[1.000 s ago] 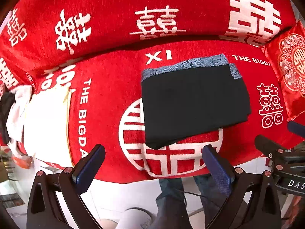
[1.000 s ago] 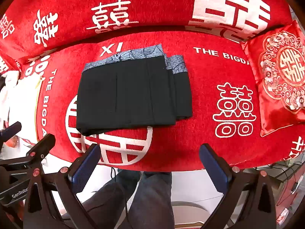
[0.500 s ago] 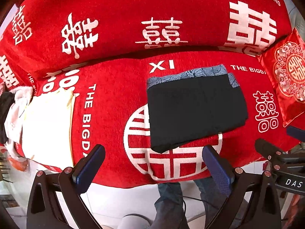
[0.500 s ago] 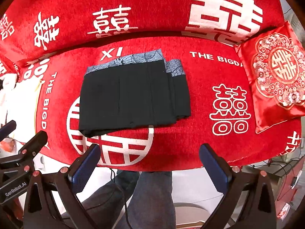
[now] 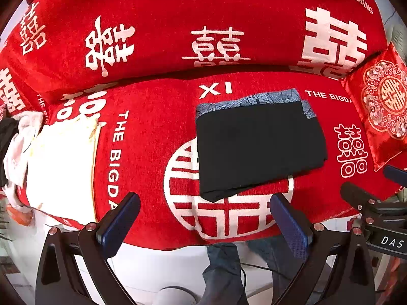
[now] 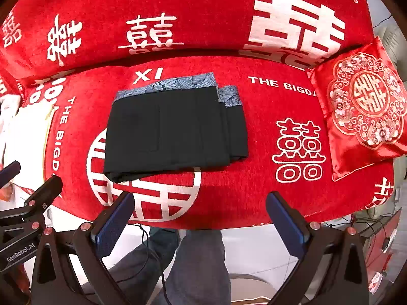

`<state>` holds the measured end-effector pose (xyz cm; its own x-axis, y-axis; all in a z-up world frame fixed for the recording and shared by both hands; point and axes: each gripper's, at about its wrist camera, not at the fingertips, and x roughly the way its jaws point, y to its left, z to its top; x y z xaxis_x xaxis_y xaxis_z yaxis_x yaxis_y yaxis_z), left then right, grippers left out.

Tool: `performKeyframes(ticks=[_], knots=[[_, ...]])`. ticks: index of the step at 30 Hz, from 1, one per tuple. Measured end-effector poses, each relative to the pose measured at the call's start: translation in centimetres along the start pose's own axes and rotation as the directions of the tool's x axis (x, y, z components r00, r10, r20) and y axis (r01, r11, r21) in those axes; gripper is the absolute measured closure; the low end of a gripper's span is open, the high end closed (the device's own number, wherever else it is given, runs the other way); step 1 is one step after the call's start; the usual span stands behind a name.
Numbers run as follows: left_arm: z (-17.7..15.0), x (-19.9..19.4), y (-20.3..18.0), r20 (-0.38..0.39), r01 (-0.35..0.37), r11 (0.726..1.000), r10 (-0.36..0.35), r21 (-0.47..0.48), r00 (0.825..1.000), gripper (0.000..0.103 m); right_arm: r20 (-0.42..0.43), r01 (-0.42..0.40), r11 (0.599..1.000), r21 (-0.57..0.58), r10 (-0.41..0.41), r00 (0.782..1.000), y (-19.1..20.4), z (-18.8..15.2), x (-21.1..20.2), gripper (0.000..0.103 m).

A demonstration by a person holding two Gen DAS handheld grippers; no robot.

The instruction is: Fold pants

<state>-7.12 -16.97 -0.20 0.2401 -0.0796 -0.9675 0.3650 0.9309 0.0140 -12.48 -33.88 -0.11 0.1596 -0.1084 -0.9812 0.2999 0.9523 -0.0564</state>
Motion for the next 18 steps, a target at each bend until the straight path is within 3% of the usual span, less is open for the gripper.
performKeyframes(ticks=[18], knots=[[0.7, -0.7, -3.6, -0.024, -0.087, 0.994, 0.086, -0.064, 0.996, 0.001, -0.056, -0.104, 0.993, -0.060, 0.101, 0.993, -3.6, 1.8, 2.5, 0.000]])
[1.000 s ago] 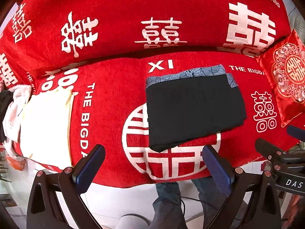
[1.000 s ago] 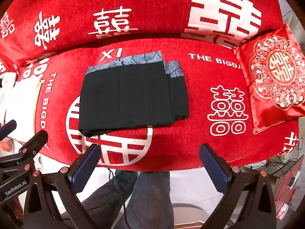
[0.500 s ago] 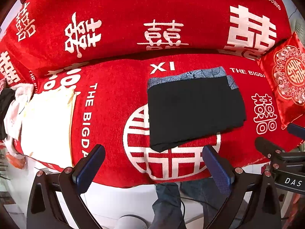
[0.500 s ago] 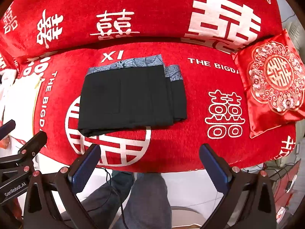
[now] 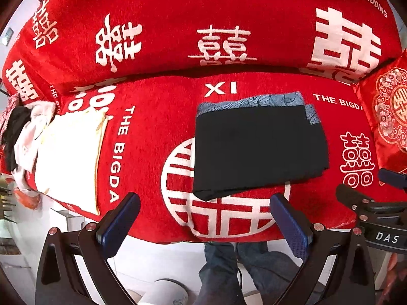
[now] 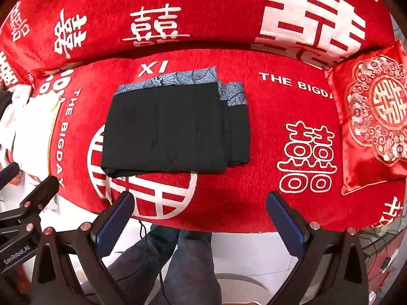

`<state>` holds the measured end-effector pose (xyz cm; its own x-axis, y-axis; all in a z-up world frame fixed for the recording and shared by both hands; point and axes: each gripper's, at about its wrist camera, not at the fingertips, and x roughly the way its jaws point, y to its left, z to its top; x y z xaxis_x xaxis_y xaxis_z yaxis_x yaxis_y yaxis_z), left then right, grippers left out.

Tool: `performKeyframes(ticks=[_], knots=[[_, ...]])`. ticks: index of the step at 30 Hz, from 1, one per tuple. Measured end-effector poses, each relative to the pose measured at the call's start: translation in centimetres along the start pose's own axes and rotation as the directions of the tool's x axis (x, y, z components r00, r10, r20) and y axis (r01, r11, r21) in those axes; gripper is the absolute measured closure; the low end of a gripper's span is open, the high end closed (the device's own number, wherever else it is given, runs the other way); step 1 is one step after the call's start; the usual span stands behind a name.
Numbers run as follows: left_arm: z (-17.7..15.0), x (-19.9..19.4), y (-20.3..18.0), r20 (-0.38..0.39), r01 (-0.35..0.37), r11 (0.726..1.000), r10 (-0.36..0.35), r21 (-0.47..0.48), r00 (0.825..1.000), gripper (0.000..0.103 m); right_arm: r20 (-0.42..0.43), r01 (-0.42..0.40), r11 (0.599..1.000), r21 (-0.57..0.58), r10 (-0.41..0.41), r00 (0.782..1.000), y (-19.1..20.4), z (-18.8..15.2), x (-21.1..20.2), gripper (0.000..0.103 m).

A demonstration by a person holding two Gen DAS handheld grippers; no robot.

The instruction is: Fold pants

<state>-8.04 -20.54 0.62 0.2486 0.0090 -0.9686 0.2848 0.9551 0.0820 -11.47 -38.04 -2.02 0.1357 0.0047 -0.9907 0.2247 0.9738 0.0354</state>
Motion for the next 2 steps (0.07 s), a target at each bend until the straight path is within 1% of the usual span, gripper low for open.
performKeyframes(ticks=[2], knots=[[0.12, -0.21, -0.42, -0.003, -0.006, 1.000, 0.006, -0.002, 1.000, 0.001, -0.006, -0.009, 1.000, -0.013, 0.009, 1.000, -0.30, 0.17, 0.03, 0.000]])
